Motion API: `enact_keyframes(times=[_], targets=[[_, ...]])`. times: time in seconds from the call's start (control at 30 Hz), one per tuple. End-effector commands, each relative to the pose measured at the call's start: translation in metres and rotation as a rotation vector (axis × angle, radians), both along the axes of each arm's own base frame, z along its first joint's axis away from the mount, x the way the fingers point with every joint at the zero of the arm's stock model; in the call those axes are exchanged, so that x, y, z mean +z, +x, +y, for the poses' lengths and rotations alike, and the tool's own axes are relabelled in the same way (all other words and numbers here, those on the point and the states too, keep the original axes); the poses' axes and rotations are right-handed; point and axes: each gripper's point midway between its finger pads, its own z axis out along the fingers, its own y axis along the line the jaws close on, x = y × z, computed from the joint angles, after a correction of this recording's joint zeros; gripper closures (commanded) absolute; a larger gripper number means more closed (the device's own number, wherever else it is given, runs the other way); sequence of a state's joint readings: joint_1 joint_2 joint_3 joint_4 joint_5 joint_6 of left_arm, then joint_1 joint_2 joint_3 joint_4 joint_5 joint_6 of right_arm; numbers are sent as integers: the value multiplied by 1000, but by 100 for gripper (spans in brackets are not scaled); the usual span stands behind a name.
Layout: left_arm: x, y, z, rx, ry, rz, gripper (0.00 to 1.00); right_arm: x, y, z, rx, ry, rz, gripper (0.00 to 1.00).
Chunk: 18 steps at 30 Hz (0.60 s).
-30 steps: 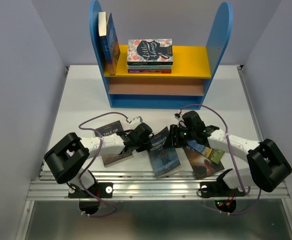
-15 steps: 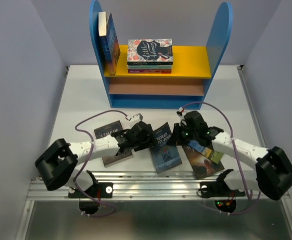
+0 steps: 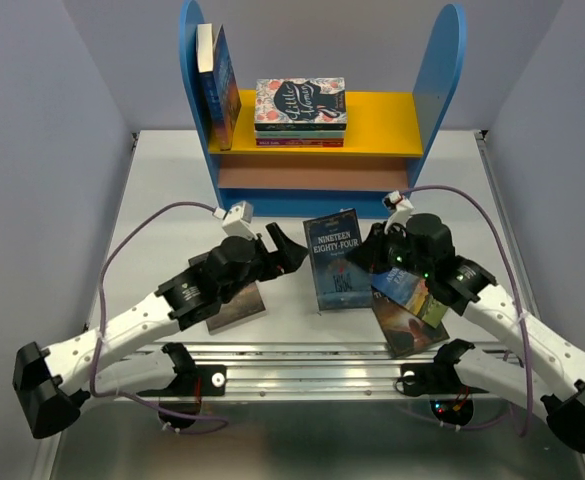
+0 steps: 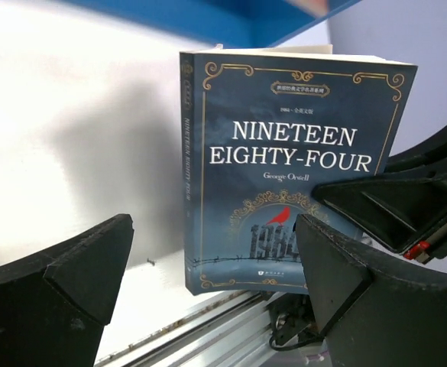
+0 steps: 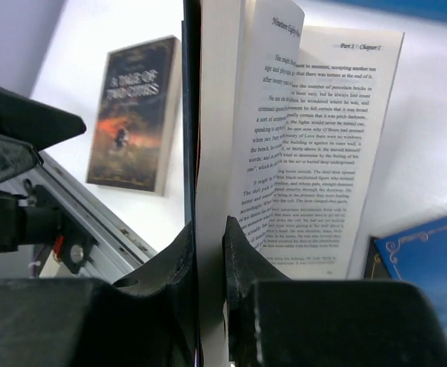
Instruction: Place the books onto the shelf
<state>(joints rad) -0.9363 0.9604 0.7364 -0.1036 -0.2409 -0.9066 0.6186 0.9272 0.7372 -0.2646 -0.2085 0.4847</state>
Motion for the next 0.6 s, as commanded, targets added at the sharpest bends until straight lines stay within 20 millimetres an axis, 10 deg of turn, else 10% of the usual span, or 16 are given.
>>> enact_keyframes(times=[0.0, 0.27, 0.57], targets=[[53, 1, 23, 25, -30, -183, 1, 97, -7, 11, 94, 158, -252, 99], [112, -18, 39, -49, -129, -388, 1, 170, -42, 15, 233, 307, -383, 99], [117, -12, 21, -107, -101, -433, 1, 202, -75, 22, 390, 409, -415, 99]])
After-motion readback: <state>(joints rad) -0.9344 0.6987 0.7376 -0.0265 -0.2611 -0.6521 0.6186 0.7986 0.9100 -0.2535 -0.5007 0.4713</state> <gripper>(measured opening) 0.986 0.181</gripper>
